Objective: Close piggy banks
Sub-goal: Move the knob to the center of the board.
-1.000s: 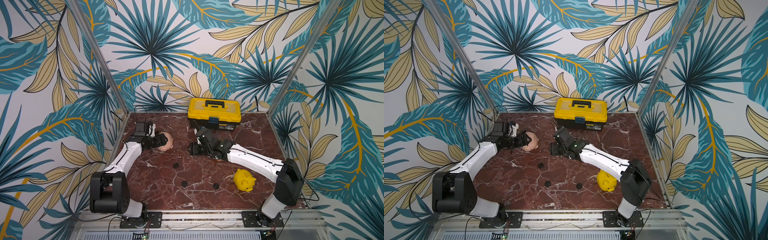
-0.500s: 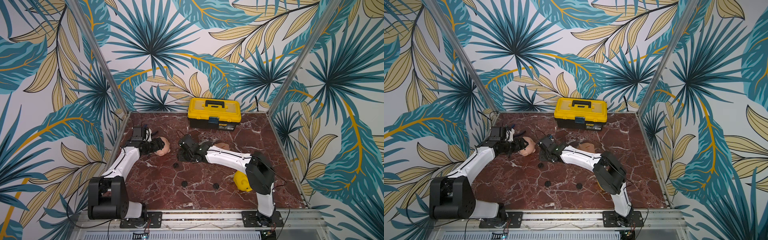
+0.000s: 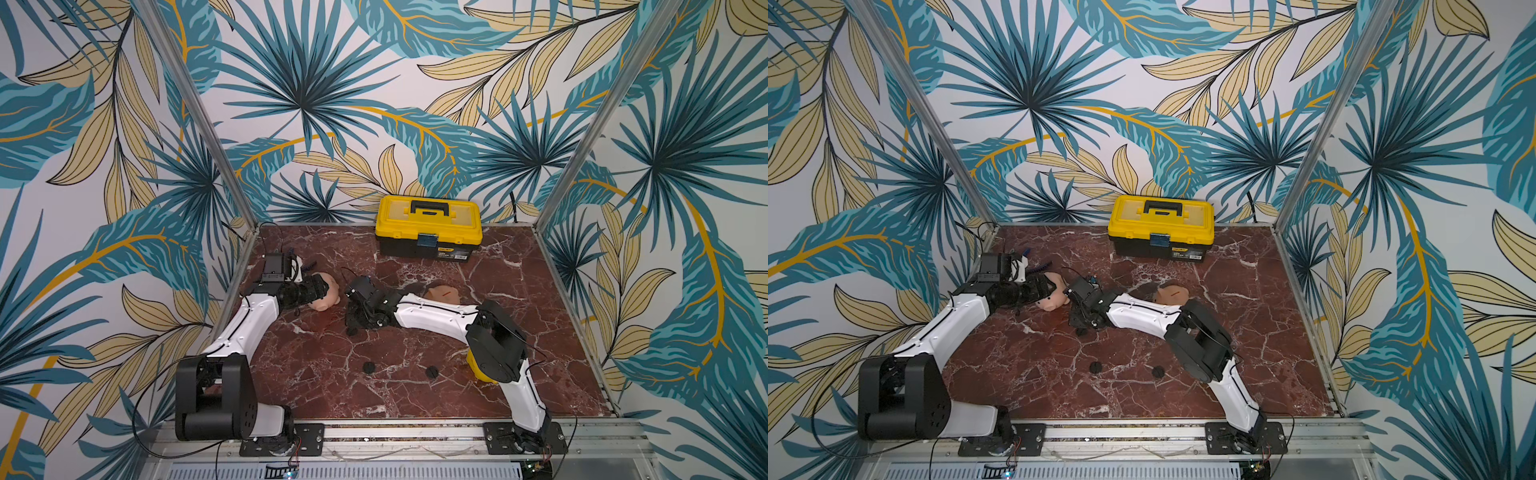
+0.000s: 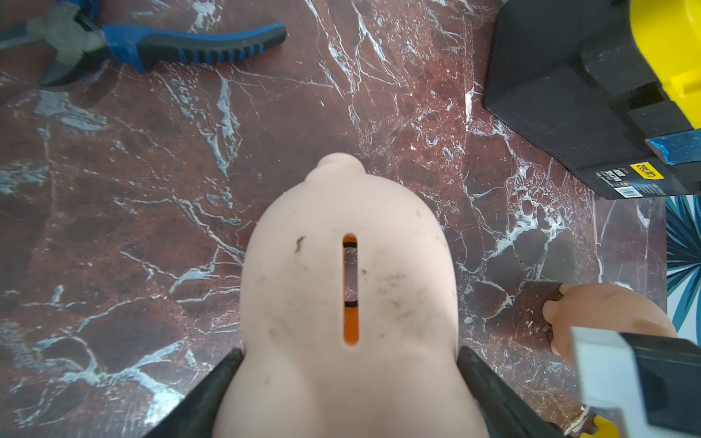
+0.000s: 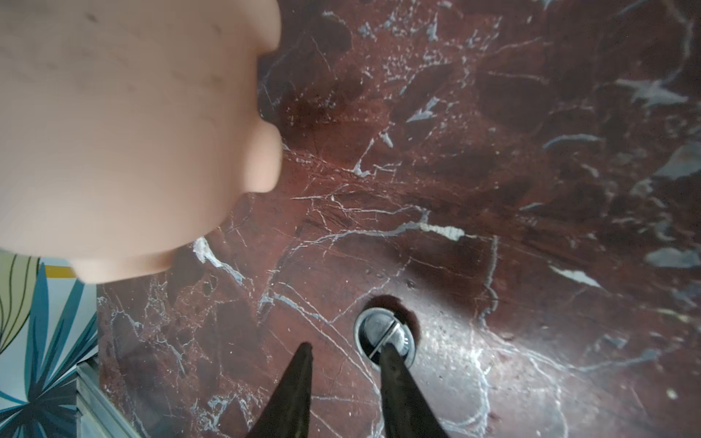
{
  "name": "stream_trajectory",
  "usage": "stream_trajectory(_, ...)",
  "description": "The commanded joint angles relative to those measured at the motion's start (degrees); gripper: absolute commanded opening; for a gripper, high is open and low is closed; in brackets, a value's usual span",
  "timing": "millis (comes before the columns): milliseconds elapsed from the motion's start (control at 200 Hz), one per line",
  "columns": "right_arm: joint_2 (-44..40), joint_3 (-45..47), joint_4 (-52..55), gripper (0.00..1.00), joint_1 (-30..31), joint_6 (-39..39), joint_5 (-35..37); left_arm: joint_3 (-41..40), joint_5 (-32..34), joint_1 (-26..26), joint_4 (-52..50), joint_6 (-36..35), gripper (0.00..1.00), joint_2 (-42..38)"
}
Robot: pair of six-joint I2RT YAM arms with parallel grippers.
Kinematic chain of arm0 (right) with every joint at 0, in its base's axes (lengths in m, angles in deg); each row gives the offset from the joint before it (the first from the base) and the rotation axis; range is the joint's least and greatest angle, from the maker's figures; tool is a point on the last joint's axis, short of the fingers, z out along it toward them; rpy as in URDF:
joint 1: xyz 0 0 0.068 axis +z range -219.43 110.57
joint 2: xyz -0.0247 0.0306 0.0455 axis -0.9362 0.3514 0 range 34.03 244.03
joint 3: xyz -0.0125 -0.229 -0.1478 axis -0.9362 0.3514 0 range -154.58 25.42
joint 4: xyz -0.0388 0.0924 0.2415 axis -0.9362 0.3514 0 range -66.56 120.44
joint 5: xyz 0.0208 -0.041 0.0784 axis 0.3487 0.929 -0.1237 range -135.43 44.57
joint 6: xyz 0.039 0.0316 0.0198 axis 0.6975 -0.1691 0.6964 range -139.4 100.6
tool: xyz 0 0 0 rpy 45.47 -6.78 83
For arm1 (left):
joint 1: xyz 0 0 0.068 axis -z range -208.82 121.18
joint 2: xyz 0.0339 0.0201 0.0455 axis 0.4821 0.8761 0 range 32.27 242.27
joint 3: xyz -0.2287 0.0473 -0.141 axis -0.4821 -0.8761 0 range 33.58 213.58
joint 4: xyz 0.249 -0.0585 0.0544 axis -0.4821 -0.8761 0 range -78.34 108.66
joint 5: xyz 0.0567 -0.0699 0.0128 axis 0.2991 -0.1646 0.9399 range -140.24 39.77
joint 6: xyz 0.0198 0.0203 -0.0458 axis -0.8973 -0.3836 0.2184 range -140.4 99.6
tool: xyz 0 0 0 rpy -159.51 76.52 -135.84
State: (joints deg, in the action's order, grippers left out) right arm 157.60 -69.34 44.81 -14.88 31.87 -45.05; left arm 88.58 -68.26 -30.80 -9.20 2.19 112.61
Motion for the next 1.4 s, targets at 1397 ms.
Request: stream_trajectory(1397, 4.5, -2.7, 16.4, 0.13, 1.8, -5.6, 7.9, -1.0, -1.2, -0.6, 2.5, 0.3, 0.77, -1.3)
